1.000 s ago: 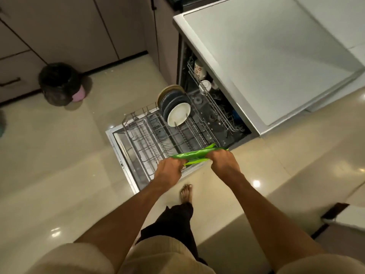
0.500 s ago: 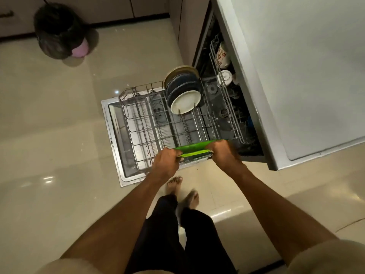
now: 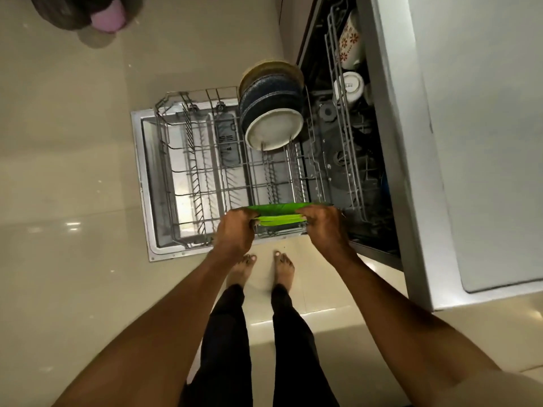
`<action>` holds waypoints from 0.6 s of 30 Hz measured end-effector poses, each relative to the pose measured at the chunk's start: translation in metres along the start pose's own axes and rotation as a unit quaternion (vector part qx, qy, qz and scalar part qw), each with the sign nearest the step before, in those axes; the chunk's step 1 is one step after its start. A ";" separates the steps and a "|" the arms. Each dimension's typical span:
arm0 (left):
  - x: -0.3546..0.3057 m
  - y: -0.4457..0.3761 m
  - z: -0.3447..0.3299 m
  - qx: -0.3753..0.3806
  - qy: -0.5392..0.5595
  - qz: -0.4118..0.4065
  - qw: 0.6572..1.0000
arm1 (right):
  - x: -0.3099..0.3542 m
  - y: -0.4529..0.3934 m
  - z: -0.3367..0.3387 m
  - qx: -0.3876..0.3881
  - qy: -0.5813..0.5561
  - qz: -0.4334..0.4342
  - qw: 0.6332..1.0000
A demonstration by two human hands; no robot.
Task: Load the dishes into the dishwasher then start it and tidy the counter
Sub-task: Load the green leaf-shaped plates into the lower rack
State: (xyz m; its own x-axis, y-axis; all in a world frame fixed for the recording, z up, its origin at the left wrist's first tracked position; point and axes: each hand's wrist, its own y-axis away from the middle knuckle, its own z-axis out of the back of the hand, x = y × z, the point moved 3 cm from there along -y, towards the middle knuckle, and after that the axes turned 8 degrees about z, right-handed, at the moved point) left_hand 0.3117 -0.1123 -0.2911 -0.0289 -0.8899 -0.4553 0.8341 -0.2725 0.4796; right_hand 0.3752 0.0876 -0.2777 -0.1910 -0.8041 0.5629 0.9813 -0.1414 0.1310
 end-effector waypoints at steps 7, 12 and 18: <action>0.011 -0.029 -0.049 -0.007 0.040 0.012 0.999 | -0.051 -0.015 -0.033 0.060 -0.007 -0.063 0.996; 0.019 -0.048 -0.077 0.008 0.043 0.053 0.998 | -0.071 -0.025 -0.047 0.081 -0.007 -0.063 0.995; 0.026 -0.063 -0.107 0.035 0.049 0.073 0.996 | -0.091 -0.029 -0.063 0.086 -0.012 -0.066 0.994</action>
State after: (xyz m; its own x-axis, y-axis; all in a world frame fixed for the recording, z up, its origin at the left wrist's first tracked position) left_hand 0.3172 -0.0789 -0.4136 0.1464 -0.8833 -0.4454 0.7847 -0.1705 0.5960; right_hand 0.3657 0.1286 -0.3846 -0.3209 -0.7711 0.5500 0.9290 -0.1430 0.3414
